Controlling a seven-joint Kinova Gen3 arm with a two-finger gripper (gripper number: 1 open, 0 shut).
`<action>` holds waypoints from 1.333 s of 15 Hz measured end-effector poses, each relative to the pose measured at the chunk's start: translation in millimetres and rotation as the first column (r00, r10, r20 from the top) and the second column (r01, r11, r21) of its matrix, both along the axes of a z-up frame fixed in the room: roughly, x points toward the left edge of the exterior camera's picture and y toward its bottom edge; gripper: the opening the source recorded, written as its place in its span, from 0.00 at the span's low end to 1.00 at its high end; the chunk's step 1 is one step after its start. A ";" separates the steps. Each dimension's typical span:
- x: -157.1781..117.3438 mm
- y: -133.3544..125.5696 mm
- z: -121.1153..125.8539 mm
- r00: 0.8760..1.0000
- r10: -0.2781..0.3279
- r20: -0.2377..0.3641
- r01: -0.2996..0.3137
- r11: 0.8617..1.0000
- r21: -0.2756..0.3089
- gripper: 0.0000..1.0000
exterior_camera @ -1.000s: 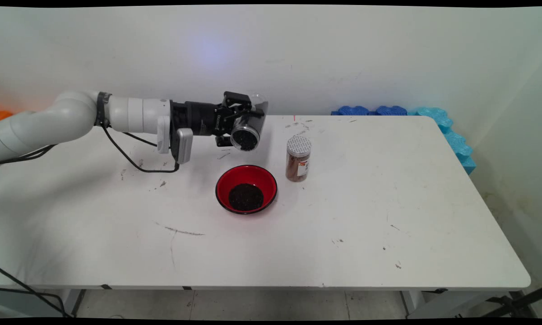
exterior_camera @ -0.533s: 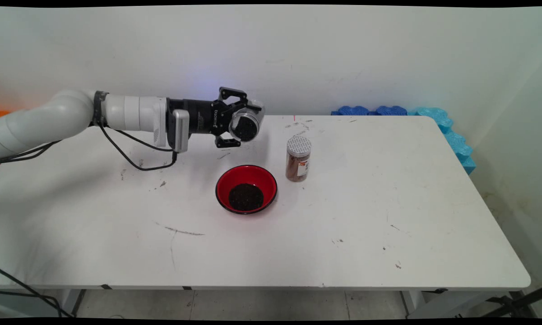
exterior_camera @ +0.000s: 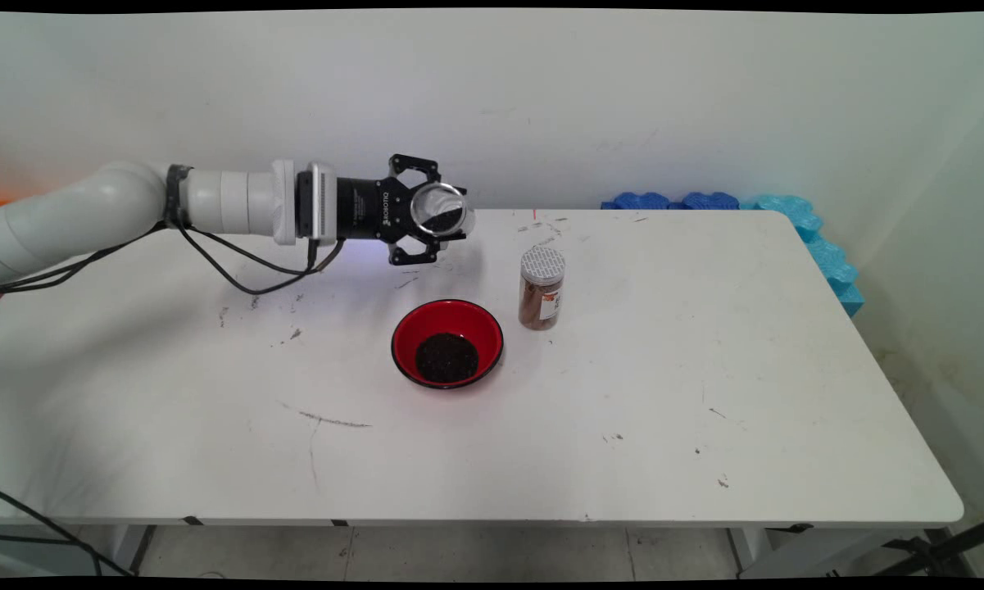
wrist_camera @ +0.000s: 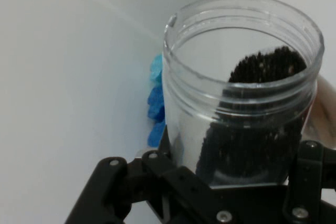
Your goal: Pour the black seasoning powder in the red bowl
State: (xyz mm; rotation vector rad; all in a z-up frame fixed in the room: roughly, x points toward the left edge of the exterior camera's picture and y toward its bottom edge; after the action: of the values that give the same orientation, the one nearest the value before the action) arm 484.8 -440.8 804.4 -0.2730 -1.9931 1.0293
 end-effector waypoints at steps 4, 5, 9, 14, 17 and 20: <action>3.0 -1.4 -0.3 0.994 0.053 -0.099 -0.039 0.990 0.136 0.00; 3.9 -1.9 -0.3 0.989 0.072 -0.127 -0.049 0.983 0.177 0.00; 6.9 -5.5 -0.4 0.964 0.147 -0.221 -0.068 0.942 0.330 0.00; 11.0 -10.8 0.0 0.927 0.229 -0.298 -0.070 0.884 0.462 0.00; 14.2 -15.1 0.3 0.897 0.283 -0.338 -0.064 0.842 0.536 0.00; 17.5 -21.3 0.3 0.866 0.338 -0.369 -0.053 0.796 0.603 0.00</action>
State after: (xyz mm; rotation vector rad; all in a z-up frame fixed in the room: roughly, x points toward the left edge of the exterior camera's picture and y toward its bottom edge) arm 502.2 -462.0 804.7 0.4944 -1.8011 0.4904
